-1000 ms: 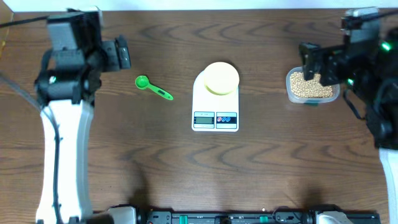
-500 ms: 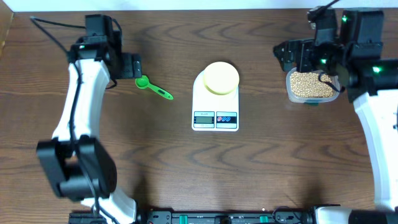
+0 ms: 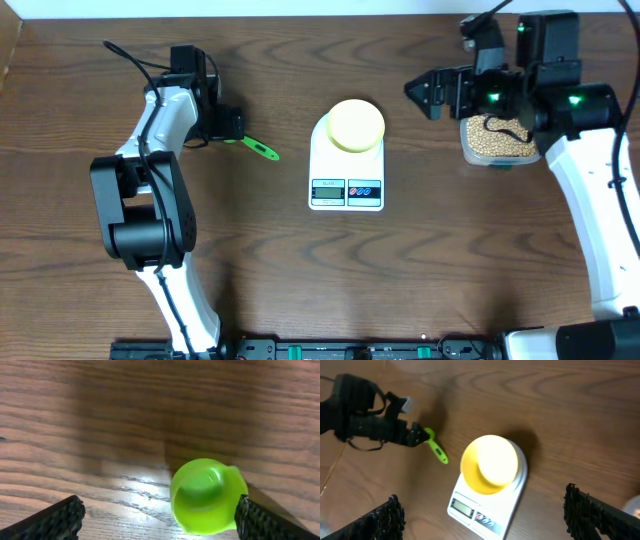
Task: Scoop item into bowl and weigh 50g on scale
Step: 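Reach the left gripper to the green scoop and grasp its bowl end, then lift the scoop and pass its handle to the right gripper above the scale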
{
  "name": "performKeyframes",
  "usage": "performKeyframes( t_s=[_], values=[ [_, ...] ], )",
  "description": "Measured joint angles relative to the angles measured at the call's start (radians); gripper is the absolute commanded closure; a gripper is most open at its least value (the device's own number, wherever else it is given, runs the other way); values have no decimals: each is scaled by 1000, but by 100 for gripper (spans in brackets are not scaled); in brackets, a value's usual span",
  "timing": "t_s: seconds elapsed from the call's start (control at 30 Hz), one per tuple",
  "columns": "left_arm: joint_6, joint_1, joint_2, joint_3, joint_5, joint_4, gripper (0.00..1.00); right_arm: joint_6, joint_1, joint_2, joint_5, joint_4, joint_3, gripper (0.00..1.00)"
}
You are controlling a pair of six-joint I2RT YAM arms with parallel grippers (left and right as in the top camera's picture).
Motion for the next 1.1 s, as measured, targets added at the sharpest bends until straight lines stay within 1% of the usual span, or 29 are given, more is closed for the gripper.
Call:
performKeyframes(
  t_s=[0.13,0.2,0.27,0.4,0.43,0.47,0.5,0.53,0.67,0.73,0.9,0.93,1.0,1.1],
  values=[
    [0,5,2,0,3,13,2,12,32,0,-3,0,0,1],
    [0,10,2,0,3,18,5,13,44,0,-3,0,0,1],
    [0,16,2,0,3,18,6,16,52,0,-2,-2,0,1],
    [1,24,2,0,3,19,20,16,61,0,0,-5,0,1],
    [1,26,2,0,3,19,25,16,62,0,2,-7,0,1],
    [0,26,2,0,3,19,34,16,62,0,2,-7,0,1],
    [-1,26,2,0,3,19,38,16,63,0,2,-10,0,1],
    [-1,26,2,0,2,19,39,16,63,0,2,-12,0,1],
    [-2,26,2,0,3,19,41,17,63,0,2,-13,0,1],
    [-3,26,2,0,3,19,46,17,63,0,2,-13,0,1],
    [-12,26,2,0,3,19,46,17,63,0,2,-13,0,1],
    [-14,26,2,0,3,19,47,18,63,0,2,-13,0,1],
    [-19,26,2,0,3,19,51,21,63,0,3,-13,0,1],
    [-26,26,2,0,3,19,52,28,63,0,3,-13,0,1]
  ],
)
